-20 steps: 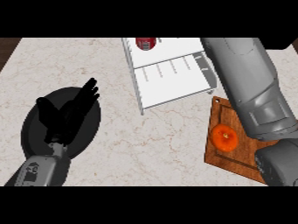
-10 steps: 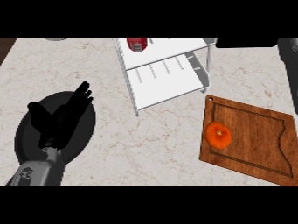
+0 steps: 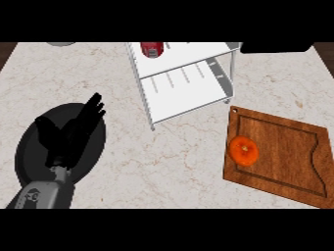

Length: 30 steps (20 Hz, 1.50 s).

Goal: Pick the can from the cutting board and place it in the tiered basket

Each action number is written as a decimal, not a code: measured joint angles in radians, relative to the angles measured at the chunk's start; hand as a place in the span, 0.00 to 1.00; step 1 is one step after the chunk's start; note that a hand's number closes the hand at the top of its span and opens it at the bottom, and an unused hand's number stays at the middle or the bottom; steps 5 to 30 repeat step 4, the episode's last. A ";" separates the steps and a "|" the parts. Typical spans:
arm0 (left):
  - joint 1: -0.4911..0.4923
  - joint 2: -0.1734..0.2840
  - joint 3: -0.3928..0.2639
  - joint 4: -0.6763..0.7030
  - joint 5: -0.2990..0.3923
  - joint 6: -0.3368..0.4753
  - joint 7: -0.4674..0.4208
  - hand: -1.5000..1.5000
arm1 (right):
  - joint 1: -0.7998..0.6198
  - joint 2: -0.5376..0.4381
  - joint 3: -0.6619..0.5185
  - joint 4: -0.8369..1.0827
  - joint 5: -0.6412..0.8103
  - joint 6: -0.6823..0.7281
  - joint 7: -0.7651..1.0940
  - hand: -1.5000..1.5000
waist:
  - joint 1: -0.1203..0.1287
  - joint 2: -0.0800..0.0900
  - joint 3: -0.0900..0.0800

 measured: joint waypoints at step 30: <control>-0.015 -0.005 0.002 0.007 0.002 0.003 0.004 0.50 | 0.118 -0.098 -0.088 -0.052 -0.092 0.118 -0.007 0.00 | 0.009 0.003 0.000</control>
